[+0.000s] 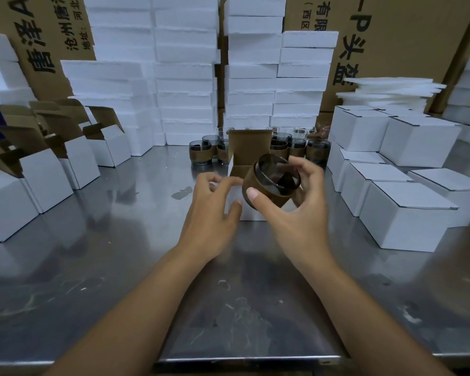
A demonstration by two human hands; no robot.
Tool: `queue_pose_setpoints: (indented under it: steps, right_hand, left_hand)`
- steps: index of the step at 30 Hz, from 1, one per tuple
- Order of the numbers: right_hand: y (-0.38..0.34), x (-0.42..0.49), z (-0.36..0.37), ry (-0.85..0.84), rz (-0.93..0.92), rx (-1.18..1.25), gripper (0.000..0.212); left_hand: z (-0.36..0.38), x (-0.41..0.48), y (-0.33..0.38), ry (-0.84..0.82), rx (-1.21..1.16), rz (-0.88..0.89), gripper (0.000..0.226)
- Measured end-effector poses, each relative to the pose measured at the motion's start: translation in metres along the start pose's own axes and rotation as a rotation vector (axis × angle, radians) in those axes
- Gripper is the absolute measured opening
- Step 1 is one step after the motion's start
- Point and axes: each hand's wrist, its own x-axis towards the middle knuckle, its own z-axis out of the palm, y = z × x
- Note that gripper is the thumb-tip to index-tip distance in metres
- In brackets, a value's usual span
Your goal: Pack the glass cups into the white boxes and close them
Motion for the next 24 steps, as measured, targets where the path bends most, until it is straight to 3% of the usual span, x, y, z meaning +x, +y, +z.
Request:
queue_pose_setpoints:
  steps: [7, 14, 24]
  right_hand:
    - [-0.013, 0.000, -0.002, 0.051, -0.144, -0.001, 0.061]
    - [-0.013, 0.003, -0.003, 0.050, -0.134, -0.001, 0.058]
    - [-0.008, 0.004, -0.004, 0.101, -0.107, -0.013, 0.053]
  left_hand:
    - [-0.004, -0.006, 0.010, 0.046, -0.078, 0.073, 0.005]
    - [-0.001, -0.012, 0.011, -0.012, -0.163, 0.253, 0.006]
    - [0.002, -0.013, 0.015, 0.073, -0.134, 0.386, 0.004]
